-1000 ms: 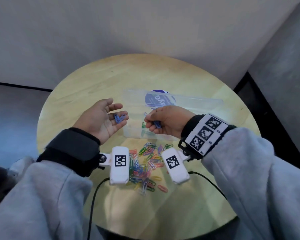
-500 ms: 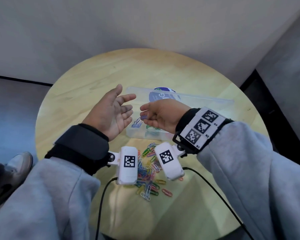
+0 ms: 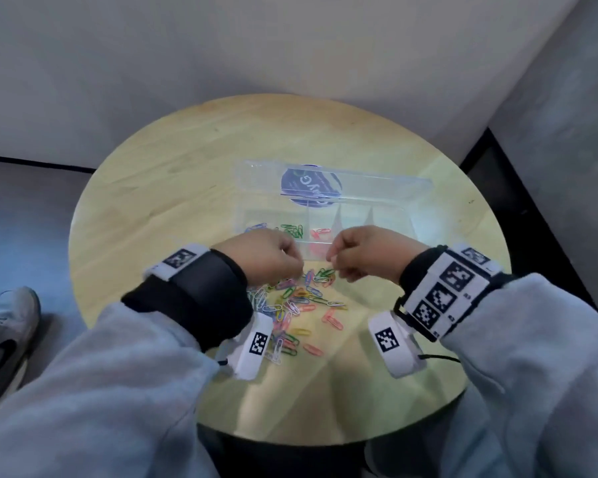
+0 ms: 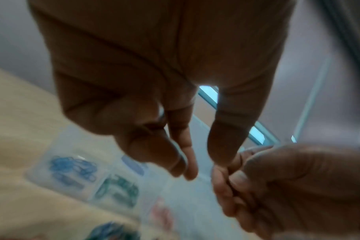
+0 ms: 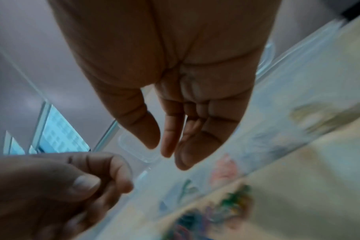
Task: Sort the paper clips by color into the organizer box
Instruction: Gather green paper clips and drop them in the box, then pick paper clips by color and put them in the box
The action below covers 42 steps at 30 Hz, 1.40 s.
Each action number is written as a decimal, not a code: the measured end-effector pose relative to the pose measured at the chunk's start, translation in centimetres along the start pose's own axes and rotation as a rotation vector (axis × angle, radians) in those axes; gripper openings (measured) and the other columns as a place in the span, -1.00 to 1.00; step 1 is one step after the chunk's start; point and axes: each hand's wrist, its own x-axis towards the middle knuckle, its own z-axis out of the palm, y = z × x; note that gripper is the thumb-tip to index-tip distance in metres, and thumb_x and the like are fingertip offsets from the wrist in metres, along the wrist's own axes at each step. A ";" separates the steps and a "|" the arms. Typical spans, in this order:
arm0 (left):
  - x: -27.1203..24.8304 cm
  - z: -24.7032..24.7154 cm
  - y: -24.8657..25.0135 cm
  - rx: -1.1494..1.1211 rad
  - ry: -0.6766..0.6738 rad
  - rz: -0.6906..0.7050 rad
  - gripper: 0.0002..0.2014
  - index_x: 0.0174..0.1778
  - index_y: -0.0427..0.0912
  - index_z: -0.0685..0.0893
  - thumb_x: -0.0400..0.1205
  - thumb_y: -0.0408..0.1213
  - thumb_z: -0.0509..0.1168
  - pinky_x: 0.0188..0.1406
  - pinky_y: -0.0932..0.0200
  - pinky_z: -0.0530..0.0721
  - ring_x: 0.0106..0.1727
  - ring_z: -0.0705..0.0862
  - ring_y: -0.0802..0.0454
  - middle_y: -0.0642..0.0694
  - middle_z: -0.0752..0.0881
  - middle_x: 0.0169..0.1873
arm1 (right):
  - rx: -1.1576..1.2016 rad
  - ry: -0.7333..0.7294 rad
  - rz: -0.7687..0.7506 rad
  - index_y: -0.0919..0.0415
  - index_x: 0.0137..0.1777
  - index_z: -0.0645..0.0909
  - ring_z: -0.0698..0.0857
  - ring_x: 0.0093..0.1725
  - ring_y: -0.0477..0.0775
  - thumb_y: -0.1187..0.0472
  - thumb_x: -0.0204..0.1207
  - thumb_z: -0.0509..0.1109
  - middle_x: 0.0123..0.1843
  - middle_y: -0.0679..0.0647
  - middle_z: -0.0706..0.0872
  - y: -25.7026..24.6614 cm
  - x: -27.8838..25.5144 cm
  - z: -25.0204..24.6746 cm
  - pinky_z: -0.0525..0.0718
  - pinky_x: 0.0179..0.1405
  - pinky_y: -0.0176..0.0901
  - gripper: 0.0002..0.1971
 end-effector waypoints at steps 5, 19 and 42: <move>-0.1 2.6 0.7 0.365 0.019 -0.022 -0.82 -0.04 0.06 0.69 0.52 -0.29 0.29 -0.45 0.40 0.36 -0.15 0.54 0.11 0.17 0.54 -0.33 | -0.518 -0.063 0.031 0.04 -0.08 0.67 0.56 -0.38 -0.11 0.28 0.42 0.38 -0.35 -0.13 0.58 3.0 -1.5 1.2 0.63 -0.18 -0.17 -0.85; 1.5 5.6 1.1 0.558 -0.037 -0.012 -0.89 -0.19 0.01 0.58 0.53 -0.32 0.30 -0.54 0.35 0.29 -0.19 0.53 0.06 0.07 0.54 -0.35 | -0.713 -0.084 -0.157 0.12 0.03 0.63 0.60 0.01 0.11 0.18 0.44 0.46 0.01 0.05 0.61 4.2 -0.2 3.8 0.57 -0.02 -0.12 -0.82; 0.6 2.6 0.3 -0.283 -0.117 -0.062 -0.77 -0.40 -0.20 0.45 0.54 -0.52 0.26 -0.35 0.24 0.69 -0.40 0.68 0.01 -0.24 0.71 -0.27 | 0.385 -0.002 0.081 0.24 -0.15 0.57 0.56 -0.50 -0.07 0.55 0.52 0.27 -0.41 0.09 0.54 6.3 -1.0 -1.2 0.65 -0.50 -0.32 -0.80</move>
